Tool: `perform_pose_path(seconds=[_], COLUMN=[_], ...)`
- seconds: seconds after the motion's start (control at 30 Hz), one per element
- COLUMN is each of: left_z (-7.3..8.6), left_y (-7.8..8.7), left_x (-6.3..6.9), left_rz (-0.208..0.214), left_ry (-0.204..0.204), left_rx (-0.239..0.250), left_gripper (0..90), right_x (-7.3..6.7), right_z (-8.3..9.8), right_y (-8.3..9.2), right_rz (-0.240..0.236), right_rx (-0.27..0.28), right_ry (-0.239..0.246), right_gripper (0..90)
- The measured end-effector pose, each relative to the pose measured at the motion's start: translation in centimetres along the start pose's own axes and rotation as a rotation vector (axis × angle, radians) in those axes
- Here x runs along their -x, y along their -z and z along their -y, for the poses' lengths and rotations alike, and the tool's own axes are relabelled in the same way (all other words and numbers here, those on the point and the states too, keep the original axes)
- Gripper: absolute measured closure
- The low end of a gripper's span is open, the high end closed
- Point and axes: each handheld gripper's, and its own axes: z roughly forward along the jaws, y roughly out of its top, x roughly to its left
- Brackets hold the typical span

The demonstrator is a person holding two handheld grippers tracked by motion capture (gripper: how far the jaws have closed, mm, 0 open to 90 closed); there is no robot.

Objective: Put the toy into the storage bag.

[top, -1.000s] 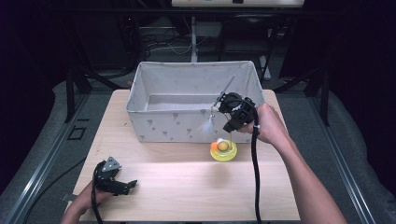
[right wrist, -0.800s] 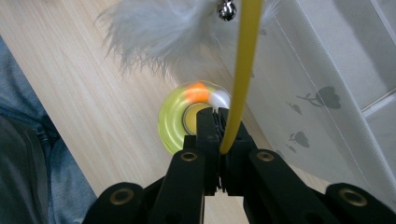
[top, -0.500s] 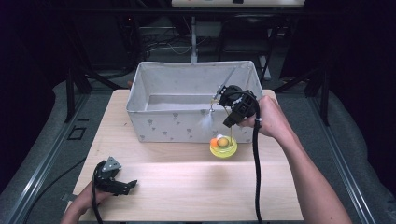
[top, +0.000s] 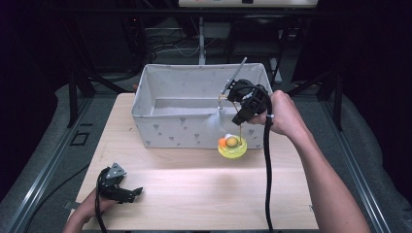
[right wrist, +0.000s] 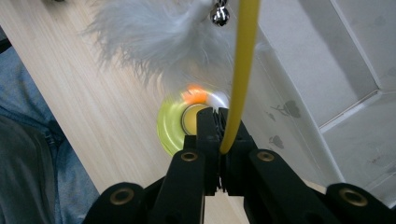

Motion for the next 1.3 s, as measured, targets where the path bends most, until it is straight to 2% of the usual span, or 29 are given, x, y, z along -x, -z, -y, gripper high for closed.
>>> perform_pose_path(seconds=[1.3], left_z=[0.0], left_y=[0.0], left_x=[0.0], left_rz=[0.001], left_ry=[0.000], left_rx=[0.002], left_gripper=[0.0], right_x=[1.0], right_z=[-2.0], right_y=[4.7], right_rz=[0.035], right_rx=[0.055], right_ry=[-0.006], right_gripper=[88.3])
